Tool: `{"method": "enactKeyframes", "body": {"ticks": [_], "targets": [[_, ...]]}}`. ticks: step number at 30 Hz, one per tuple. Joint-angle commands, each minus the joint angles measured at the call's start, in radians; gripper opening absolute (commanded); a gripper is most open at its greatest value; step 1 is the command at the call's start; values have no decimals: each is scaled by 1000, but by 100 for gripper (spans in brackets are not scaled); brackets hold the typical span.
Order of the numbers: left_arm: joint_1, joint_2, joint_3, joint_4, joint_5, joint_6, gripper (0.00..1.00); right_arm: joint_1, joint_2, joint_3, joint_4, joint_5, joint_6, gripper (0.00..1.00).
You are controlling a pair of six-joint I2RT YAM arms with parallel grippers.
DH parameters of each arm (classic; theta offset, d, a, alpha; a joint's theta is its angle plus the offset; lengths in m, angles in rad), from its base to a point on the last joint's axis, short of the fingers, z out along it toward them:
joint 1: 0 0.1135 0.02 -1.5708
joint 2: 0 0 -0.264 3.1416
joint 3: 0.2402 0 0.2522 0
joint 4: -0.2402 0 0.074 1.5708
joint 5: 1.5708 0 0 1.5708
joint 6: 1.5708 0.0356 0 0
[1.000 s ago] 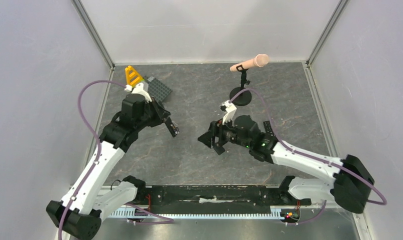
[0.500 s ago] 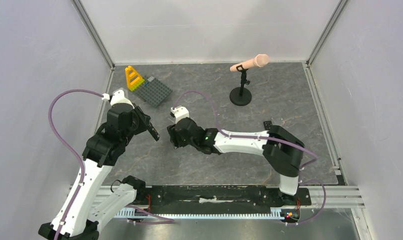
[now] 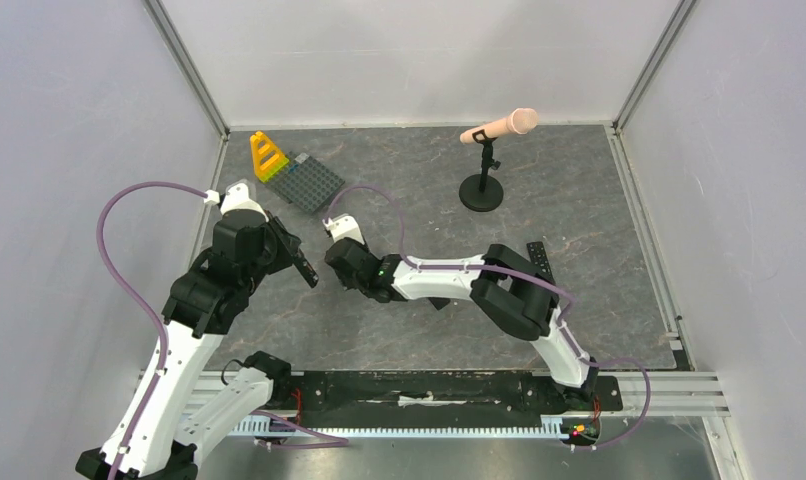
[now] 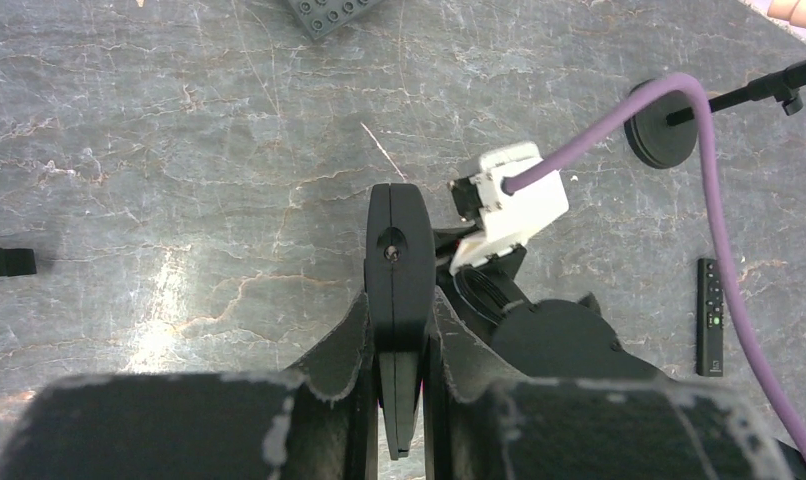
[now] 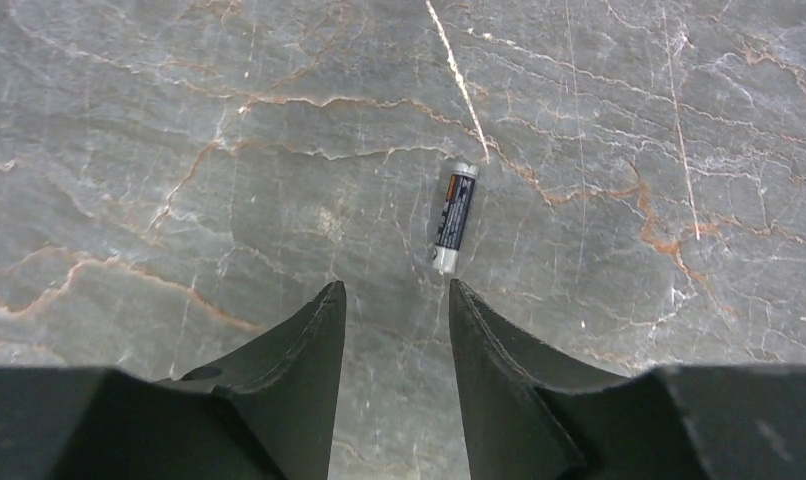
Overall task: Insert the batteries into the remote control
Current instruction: Adjust the battery at the center of the board.
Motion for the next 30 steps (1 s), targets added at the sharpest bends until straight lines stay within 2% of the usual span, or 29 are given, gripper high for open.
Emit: {"method": "enactKeyframes", "body": {"ticks": [1, 9, 13, 15, 19, 23, 27, 30], "targets": [[2, -10, 20, 12, 13, -13, 2, -15, 60, 92, -22, 68, -7, 43], [2, -16, 14, 11, 18, -12, 2, -61, 108, 102, -38, -19, 46, 35], [3, -14, 13, 12, 24, -12, 2, -80, 125, 96, -48, -71, 67, 20], [2, -15, 10, 13, 29, -11, 2, -84, 127, 90, -59, -75, 78, 7], [2, -23, -10, 48, 76, 6, 2, -87, 99, 63, -60, -55, 74, 0], [2, -45, -68, 173, 271, 93, 2, -103, -2, -13, -49, -50, 39, 0], [2, -81, -171, 365, 657, 183, 2, -142, -202, -226, 34, -108, 2, 0], [2, -85, -240, 500, 839, 197, 2, -186, -348, -404, 94, -170, -14, 0]]}}
